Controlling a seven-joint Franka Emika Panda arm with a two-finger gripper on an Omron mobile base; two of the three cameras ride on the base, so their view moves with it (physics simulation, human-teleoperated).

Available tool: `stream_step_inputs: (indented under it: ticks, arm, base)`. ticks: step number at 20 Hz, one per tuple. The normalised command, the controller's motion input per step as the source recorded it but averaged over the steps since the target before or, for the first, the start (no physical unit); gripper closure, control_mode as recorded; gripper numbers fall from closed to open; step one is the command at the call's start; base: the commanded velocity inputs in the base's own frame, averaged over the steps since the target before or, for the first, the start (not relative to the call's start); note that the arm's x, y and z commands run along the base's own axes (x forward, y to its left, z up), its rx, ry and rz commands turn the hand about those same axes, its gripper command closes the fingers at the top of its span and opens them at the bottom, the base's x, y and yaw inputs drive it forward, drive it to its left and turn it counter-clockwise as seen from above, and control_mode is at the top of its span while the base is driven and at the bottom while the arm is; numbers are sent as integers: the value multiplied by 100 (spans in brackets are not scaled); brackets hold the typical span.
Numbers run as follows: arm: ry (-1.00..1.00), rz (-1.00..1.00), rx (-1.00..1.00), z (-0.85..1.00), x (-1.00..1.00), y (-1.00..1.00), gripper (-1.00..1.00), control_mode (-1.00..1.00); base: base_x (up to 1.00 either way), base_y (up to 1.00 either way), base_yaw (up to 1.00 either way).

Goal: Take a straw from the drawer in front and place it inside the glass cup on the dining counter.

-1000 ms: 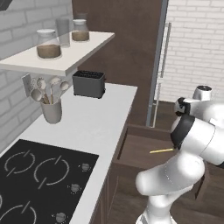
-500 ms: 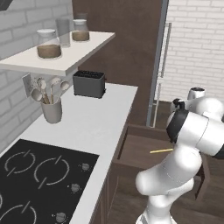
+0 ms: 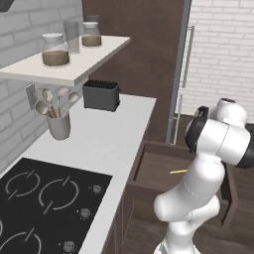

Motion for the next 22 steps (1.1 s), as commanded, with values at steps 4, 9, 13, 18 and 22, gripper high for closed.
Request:
stream_step_inputs:
  ticks: [4, 9, 13, 18, 22]
  arm:
    - [-1, 0, -7, -26, 33, 15, -100, -100]
    - [-10, 3, -5, -43, 23, 8, -100, -100]
    - [-13, 2, 1, -36, 8, 0, -100, -100]
    - [5, 0, 7, -9, 0, 4, -100, -100]
    - [14, 0, 6, -4, 11, 24, -100, -100]
  base:
    - [0, 0, 0]
    - [0, 0, 0]
    - [0, 0, 0]
    - [0, 0, 0]
    - [0, 0, 0]
